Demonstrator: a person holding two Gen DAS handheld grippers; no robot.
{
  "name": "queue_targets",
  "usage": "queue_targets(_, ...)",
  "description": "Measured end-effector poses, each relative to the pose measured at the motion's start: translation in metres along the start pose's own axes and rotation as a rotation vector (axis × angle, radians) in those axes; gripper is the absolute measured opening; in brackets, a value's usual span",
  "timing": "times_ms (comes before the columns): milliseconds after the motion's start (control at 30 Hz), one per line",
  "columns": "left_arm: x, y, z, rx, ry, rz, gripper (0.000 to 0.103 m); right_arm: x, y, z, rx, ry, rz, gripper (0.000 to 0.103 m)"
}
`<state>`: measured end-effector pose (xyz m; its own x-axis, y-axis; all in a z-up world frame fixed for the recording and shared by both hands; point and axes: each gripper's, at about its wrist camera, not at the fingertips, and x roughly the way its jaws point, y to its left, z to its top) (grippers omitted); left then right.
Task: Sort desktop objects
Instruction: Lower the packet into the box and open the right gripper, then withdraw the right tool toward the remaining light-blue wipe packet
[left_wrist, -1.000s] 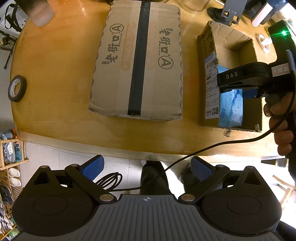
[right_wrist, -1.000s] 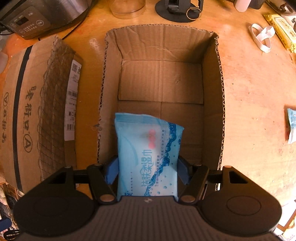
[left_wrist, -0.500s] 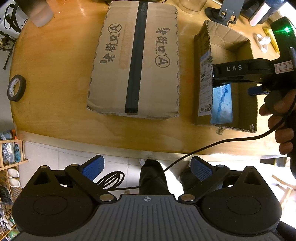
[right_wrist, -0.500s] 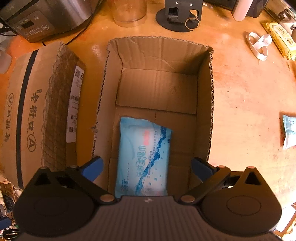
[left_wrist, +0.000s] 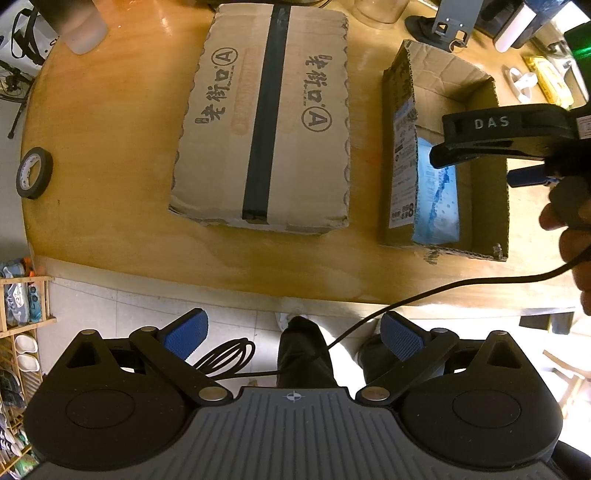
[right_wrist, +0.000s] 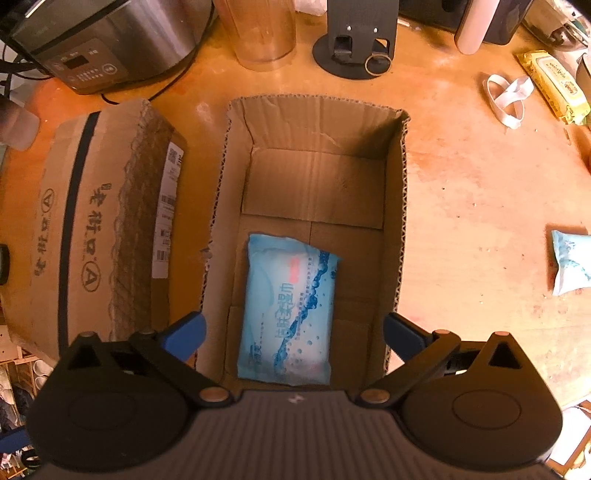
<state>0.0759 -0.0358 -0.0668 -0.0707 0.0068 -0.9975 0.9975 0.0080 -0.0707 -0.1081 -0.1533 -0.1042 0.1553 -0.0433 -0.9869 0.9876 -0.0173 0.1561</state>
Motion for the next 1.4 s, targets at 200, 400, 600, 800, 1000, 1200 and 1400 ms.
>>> queue_targets(200,-0.001,-0.010,-0.001,0.003,-0.005,0.006,0.103,-0.016,-0.005,-0.003,-0.005,-0.004,-0.002,0.103)
queue_targets(400,-0.001,-0.021,-0.002,0.003,-0.006,0.012,0.103,-0.029,-0.010,-0.006,0.001,-0.009,0.008,0.103)
queue_targets(600,-0.001,-0.033,-0.004,0.007,-0.009,0.016,0.103,-0.038,-0.018,-0.010,0.010,-0.013,0.006,0.103)
queue_targets(800,-0.001,-0.045,-0.003,0.013,-0.012,0.021,0.103,-0.037,-0.029,-0.015,0.021,-0.001,0.011,0.103)
queue_targets(1000,0.000,-0.058,-0.003,0.023,-0.010,0.025,0.103,-0.035,-0.048,-0.019,0.043,0.009,0.008,0.103)
queue_targets(1200,0.002,-0.073,-0.005,0.035,-0.007,0.027,0.103,-0.032,-0.072,-0.023,0.067,0.038,-0.001,0.103)
queue_targets(1400,0.003,-0.087,-0.006,0.044,-0.005,0.028,0.103,-0.028,-0.095,-0.027,0.089,0.090,-0.001,0.103)
